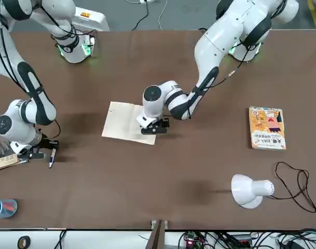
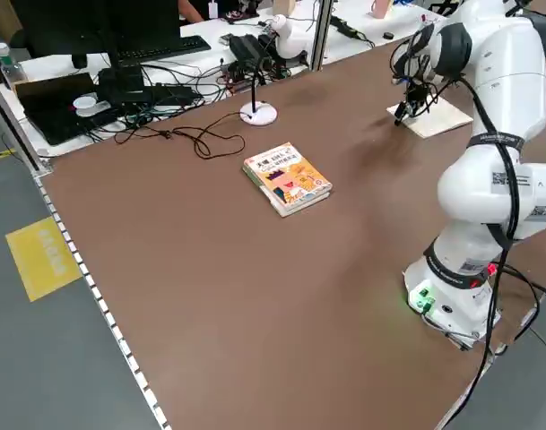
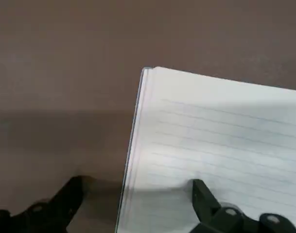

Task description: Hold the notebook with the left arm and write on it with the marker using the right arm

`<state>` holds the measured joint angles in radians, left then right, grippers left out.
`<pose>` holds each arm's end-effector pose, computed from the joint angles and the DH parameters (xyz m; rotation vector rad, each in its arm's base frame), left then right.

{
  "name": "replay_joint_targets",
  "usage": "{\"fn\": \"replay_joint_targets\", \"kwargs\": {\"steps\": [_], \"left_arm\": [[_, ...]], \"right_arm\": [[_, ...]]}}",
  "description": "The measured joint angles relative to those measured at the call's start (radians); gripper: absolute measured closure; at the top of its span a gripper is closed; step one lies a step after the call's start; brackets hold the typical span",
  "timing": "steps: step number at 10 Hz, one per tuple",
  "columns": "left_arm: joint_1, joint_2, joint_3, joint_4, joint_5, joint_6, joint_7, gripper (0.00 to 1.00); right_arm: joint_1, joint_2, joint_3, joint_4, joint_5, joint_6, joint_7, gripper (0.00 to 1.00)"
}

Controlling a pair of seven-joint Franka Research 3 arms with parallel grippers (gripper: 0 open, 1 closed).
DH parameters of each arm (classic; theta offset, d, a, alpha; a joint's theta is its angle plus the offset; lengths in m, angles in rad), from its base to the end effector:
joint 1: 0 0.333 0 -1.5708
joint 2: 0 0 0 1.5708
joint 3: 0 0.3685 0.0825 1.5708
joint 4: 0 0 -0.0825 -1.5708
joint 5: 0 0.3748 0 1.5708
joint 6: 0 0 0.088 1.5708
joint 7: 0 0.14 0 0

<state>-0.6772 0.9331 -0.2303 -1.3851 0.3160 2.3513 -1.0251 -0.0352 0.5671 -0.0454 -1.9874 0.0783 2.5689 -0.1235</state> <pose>0.5152 -0.5756 0.1668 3.1153 -0.0039 0.1183 0.6320 -0.0498 0.1948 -3.1245 0.0239 -0.0272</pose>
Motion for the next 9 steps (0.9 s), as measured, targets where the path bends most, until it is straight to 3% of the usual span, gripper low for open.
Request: {"fn": "replay_joint_targets", "kwargs": {"steps": [1, 9], "left_arm": [[0.0, 0.0, 0.0, 0.0, 0.0, 0.0, 0.0, 0.0], [0.0, 0.0, 0.0, 0.0, 0.0, 0.0, 0.0, 0.0]], "right_arm": [[0.0, 0.0, 0.0, 0.0, 0.001, -0.001, 0.001, 0.83], [0.008, 0.0, 0.0, 0.001, 0.007, -0.002, 0.124, 0.83]]}}
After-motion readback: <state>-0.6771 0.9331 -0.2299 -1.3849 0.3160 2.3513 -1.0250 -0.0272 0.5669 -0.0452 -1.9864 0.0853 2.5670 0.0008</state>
